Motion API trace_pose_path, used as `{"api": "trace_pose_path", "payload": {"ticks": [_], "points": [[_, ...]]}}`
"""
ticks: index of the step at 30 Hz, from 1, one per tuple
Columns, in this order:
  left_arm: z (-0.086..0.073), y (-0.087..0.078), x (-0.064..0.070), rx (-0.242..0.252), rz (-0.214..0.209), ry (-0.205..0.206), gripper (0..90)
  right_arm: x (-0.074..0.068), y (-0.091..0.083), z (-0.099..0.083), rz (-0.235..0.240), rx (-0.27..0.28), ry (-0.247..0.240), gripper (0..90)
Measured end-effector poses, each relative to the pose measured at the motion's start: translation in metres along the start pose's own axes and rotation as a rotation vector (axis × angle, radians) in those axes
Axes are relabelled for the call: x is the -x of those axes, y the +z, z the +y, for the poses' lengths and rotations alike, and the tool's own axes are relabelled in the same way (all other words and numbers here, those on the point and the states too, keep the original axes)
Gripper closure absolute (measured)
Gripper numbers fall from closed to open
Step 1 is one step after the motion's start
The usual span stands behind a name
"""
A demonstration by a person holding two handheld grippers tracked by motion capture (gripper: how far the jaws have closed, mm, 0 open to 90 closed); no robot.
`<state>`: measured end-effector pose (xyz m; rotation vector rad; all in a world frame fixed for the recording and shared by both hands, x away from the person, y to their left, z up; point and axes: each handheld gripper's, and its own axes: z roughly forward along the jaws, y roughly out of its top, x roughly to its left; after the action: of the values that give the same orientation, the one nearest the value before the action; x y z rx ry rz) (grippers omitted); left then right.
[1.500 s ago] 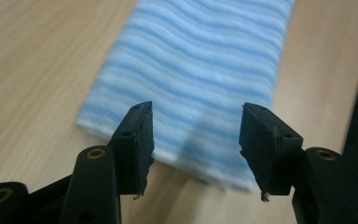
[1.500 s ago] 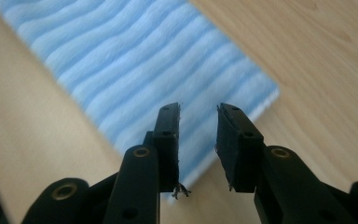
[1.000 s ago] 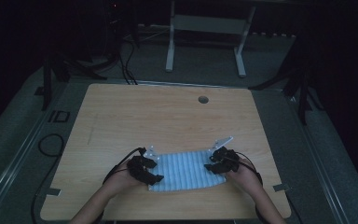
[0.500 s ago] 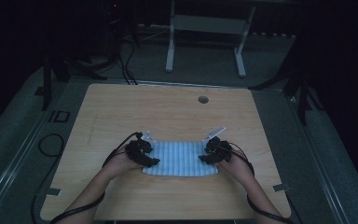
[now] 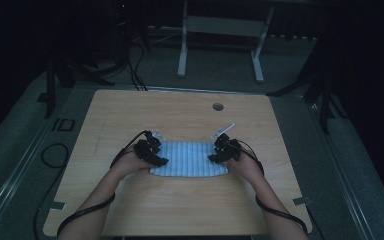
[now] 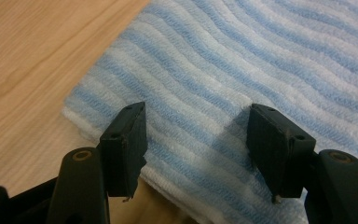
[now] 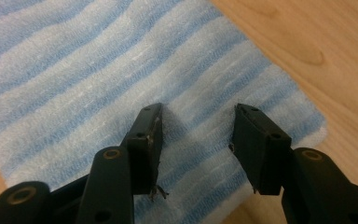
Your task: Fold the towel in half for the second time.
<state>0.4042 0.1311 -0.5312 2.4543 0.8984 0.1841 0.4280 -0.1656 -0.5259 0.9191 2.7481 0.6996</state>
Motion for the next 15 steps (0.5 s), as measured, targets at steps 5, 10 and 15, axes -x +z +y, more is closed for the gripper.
{"api": "trace_pose_path", "payload": {"ticks": [5, 10, 15], "points": [[0.002, 0.000, -0.005, -0.005, 0.011, -0.005, 38.4, 0.002, 0.003, 0.007, -0.005, -0.004, 0.005, 51.8], [0.002, 0.000, -0.008, -0.006, 0.009, -0.037, 38.3, 0.003, 0.005, 0.010, -0.004, -0.007, 0.005, 51.5], [0.003, 0.000, -0.007, -0.008, 0.016, -0.035, 38.1, 0.003, 0.005, 0.012, 0.001, -0.018, -0.003, 49.7]]}}
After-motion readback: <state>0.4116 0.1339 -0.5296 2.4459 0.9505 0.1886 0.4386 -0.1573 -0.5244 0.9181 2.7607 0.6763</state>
